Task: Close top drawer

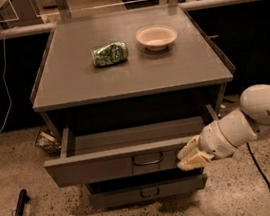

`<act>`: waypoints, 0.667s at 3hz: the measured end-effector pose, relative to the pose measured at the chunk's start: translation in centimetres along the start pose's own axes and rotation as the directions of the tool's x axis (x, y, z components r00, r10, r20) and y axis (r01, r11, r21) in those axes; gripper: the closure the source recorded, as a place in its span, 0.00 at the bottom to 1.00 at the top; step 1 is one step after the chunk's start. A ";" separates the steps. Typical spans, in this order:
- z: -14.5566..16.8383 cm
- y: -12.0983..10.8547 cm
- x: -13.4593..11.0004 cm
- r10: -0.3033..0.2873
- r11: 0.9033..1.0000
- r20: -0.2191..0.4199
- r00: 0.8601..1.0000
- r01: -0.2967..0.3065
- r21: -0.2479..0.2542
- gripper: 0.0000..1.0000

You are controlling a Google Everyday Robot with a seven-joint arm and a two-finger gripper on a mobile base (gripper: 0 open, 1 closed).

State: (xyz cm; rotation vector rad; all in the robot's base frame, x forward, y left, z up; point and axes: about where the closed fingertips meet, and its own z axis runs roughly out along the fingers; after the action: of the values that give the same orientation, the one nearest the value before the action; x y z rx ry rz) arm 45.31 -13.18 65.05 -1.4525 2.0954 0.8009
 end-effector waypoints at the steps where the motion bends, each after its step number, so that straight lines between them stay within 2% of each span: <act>1: 0.2 -2.4 -1.3 -0.013 1.000 0.022 1.000 0.013 -0.003 0.71; 2: 0.2 -2.4 -1.3 -0.013 1.000 0.022 1.000 0.013 -0.003 0.48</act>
Offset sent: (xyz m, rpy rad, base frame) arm 0.0269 0.0034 0.0028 0.0206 -0.0130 0.0070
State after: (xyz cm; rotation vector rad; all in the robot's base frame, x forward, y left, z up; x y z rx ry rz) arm 47.99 -12.83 65.33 -1.4513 2.0676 0.8114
